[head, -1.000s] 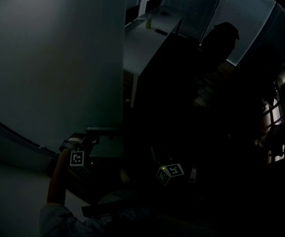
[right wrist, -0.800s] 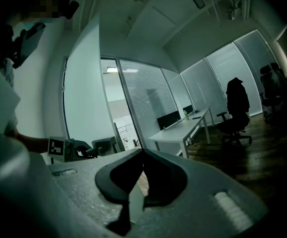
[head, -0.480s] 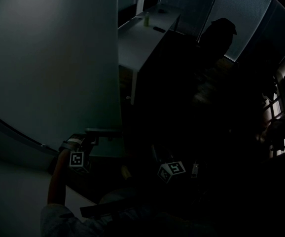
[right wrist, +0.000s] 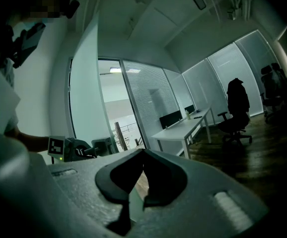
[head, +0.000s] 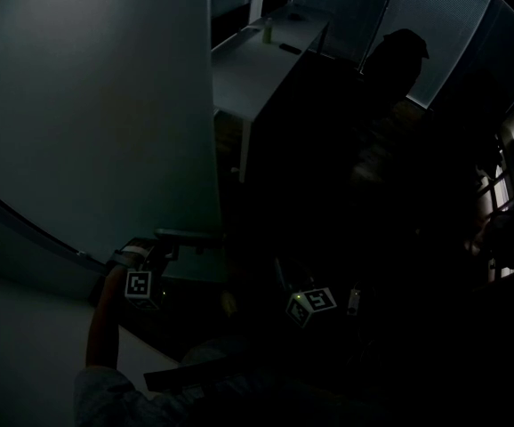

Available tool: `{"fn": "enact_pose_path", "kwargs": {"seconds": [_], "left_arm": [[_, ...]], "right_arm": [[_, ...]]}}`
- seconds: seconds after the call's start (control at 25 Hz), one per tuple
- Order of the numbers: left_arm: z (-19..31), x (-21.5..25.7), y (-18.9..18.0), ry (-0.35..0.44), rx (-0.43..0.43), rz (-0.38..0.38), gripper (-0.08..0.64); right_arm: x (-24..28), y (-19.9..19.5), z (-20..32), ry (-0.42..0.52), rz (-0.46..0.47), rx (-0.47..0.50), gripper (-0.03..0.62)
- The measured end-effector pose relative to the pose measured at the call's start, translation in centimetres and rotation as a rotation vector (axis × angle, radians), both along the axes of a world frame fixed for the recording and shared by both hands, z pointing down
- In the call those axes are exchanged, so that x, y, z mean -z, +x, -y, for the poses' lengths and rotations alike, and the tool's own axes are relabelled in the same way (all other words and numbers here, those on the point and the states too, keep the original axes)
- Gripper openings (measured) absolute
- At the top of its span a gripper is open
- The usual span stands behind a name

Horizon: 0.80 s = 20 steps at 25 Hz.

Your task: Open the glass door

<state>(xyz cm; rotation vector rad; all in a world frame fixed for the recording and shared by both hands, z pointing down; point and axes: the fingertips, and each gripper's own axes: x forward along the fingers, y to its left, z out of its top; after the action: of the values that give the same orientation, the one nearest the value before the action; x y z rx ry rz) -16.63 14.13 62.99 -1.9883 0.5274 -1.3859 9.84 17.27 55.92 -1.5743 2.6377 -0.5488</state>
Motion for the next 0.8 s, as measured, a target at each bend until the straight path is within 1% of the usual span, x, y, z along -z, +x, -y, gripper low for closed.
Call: {"fn": "enact_pose_path", "kwargs": {"seconds": [0.36,0.64,0.8], "left_arm": [[-3.7,-0.9,-0.1,0.001,-0.014,0.008,0.003],[-3.8,-0.3,-0.2,-0.012,-0.027,0.022,0.003],[-3.6,-0.3,-0.4,0.008,-0.031,0.037,0.002]], "right_arm": [[-0.7,0.6,-3.3,0.015,-0.009,-0.002,0.002],[-0.5,0.5,-4.1,0.006,-0.005,-0.001,0.002],[-0.4,0.7,-4.8,0.004,-0.005,-0.009,0.003]]}}
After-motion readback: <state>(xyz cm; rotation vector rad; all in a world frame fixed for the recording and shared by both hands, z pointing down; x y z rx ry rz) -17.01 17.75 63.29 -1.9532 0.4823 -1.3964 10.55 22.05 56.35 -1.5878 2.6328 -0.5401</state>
